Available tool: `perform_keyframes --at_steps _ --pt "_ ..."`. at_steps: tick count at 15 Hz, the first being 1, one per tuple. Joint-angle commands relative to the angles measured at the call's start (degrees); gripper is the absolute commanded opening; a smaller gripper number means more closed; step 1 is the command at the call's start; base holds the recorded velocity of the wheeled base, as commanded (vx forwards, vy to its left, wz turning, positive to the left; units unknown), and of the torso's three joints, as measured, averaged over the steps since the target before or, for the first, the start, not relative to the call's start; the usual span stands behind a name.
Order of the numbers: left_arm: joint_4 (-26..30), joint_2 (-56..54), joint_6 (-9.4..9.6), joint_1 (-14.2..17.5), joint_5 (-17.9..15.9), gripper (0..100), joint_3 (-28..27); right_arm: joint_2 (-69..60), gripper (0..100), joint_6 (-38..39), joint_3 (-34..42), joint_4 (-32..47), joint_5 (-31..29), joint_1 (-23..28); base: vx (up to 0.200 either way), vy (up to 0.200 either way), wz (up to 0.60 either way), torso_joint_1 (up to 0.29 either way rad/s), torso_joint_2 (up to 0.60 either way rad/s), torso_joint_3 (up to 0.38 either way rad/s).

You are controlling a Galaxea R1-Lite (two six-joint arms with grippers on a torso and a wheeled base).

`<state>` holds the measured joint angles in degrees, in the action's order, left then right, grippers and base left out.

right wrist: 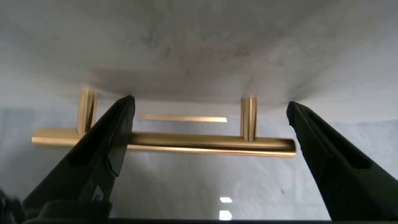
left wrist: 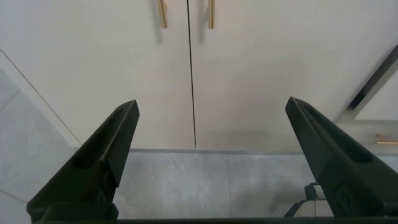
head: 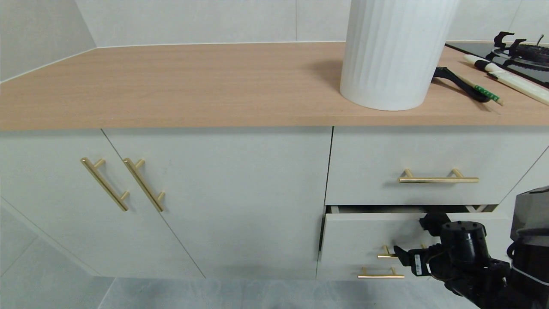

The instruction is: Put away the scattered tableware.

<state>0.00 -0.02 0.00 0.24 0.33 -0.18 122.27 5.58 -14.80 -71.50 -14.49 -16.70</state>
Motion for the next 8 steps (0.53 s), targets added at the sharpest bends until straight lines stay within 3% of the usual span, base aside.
perform_keyframes --at_steps 1,3,4,5,7,8 --pt "0.0 0.0 0.00 0.0 0.0 100 0.0 -12.0 100 -0.7 0.4 10.4 2.3 -0.2 0.000 0.000 0.00 0.000 0.00 0.000" --pt "0.0 0.0 -0.09 0.0 0.0 100 0.0 -28.5 100 -0.7 -5.0 34.8 5.9 -0.3 0.000 0.000 0.00 0.000 0.00 0.000" --pt "0.0 0.0 0.00 0.0 0.0 100 0.0 -31.7 100 -0.7 -6.6 39.9 6.3 -0.3 0.000 0.000 0.00 0.000 0.00 0.000" --pt "0.0 0.0 0.00 0.0 0.0 100 0.0 -41.8 100 -0.3 -12.8 55.4 8.9 -0.3 0.000 0.000 0.00 0.000 0.00 0.000" --pt "0.0 0.0 0.00 -0.1 0.0 100 0.0 -49.3 100 1.5 -17.5 63.0 10.5 -0.3 0.000 0.000 0.00 0.000 0.00 0.000" --pt "0.0 0.0 0.00 0.0 0.0 100 0.0 -50.4 100 2.1 -18.1 63.0 10.2 -0.3 0.000 0.000 0.00 0.000 0.00 0.000"
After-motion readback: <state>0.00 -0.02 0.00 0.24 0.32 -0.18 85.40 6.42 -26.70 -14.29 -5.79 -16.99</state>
